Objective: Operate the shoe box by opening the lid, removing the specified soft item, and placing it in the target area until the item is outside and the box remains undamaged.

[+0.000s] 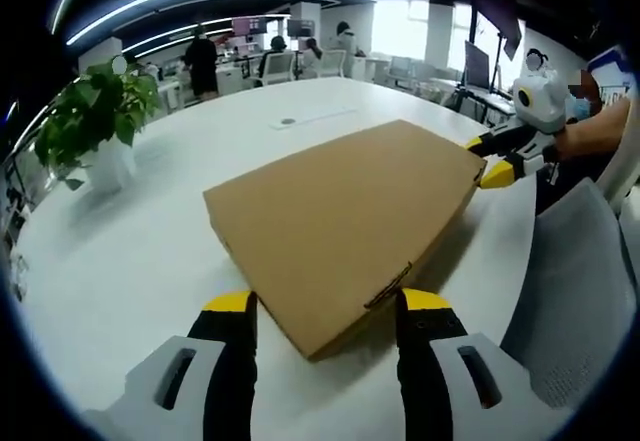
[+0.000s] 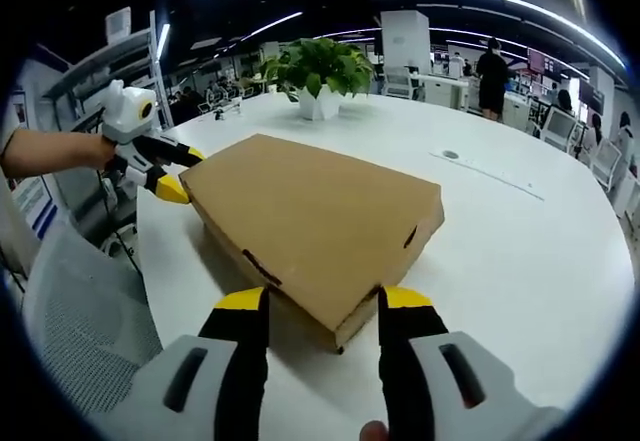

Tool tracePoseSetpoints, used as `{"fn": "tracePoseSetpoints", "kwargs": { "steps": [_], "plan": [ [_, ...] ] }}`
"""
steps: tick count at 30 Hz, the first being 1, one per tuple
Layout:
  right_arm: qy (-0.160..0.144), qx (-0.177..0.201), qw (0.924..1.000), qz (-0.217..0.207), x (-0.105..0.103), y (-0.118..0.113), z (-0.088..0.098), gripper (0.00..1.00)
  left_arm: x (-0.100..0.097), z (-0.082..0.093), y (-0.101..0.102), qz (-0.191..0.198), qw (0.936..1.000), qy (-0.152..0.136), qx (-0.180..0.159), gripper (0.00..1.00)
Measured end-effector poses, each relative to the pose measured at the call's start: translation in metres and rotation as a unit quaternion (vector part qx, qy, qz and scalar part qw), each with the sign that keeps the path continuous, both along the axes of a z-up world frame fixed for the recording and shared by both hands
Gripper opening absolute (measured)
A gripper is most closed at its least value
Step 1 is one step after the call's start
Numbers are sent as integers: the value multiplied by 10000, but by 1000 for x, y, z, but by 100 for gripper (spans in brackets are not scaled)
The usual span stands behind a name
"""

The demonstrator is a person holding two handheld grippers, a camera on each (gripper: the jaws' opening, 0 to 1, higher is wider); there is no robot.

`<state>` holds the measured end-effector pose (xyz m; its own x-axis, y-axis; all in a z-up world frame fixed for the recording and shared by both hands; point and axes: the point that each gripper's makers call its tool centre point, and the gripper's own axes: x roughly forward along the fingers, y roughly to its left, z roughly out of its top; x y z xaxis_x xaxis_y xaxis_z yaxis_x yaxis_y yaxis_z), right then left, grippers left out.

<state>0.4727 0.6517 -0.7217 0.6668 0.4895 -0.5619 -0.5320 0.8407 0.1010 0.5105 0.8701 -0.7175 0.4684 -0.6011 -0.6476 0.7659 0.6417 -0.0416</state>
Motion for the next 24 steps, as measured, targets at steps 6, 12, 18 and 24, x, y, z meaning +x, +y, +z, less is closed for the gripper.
{"fn": "tracePoseSetpoints", "kwargs": {
  "steps": [6, 12, 18, 24],
  "plan": [
    [-7, -14, 10000, 43, -2, 5, 0, 39, 2, 0, 5, -70, 10000, -3, -13, 55],
    [-44, 24, 10000, 47, -2, 11, 0, 38, 3, 0, 11, -92, 10000, 2, -7, 55],
    [-104, 73, 9999, 114, -3, 13, 0, 38, 3, -1, 16, -78, 10000, 14, 13, 56],
    [-279, 204, 9993, 140, -4, 12, 0, 38, 2, -1, 16, -26, 10000, -48, 51, 56]
  ]
}}
